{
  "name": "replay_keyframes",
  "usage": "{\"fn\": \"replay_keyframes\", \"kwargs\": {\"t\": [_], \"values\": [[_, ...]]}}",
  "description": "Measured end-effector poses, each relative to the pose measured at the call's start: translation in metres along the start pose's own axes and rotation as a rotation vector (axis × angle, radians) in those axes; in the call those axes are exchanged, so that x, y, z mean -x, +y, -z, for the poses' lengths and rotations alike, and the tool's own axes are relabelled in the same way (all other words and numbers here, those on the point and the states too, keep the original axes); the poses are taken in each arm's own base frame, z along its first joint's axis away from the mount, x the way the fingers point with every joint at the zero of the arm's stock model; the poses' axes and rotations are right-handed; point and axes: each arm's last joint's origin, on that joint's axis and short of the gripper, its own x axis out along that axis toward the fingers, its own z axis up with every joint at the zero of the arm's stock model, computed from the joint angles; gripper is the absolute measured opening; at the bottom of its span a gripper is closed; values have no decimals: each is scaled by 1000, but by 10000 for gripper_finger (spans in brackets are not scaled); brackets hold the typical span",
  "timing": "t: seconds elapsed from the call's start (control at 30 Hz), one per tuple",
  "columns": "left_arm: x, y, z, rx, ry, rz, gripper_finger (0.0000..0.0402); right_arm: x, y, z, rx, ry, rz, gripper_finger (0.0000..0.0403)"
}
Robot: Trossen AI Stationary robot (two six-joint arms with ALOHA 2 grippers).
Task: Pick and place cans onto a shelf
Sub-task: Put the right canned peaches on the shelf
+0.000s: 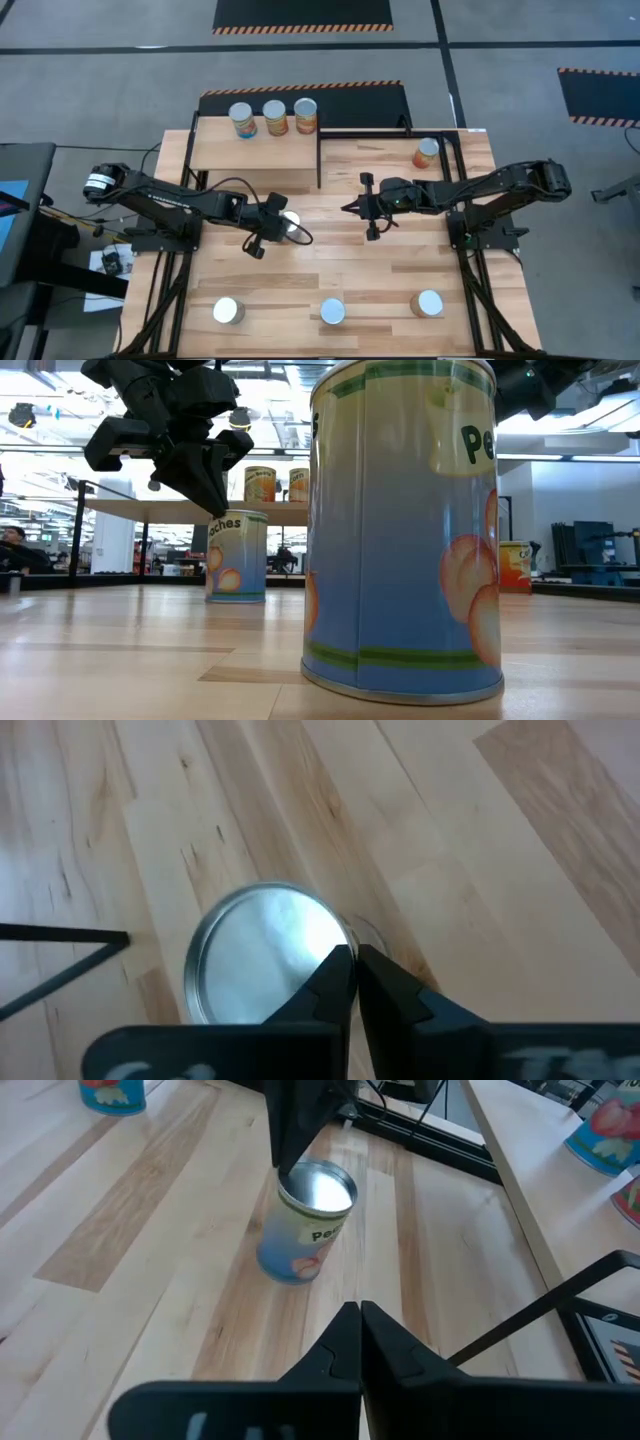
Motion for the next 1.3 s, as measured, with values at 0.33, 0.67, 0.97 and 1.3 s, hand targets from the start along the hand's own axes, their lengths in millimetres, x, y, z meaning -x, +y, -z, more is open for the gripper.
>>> {"fn": "replay_keyframes", "kwargs": {"t": [0.33, 0.67, 0.97, 1.3], "values": [[74, 21, -17, 73, 5, -54, 0, 0, 0, 0, 0, 0, 0, 14], [169, 57, 13, 296, 212, -253, 0, 0, 0, 0, 0, 1, -1, 15], [194, 94, 66, 448, 369, -393, 0, 0, 0, 0, 0, 1, -1, 15], [198, 136, 101, 580, 380, -504, 0, 0, 0, 0, 1, 1, -1, 13]]}}
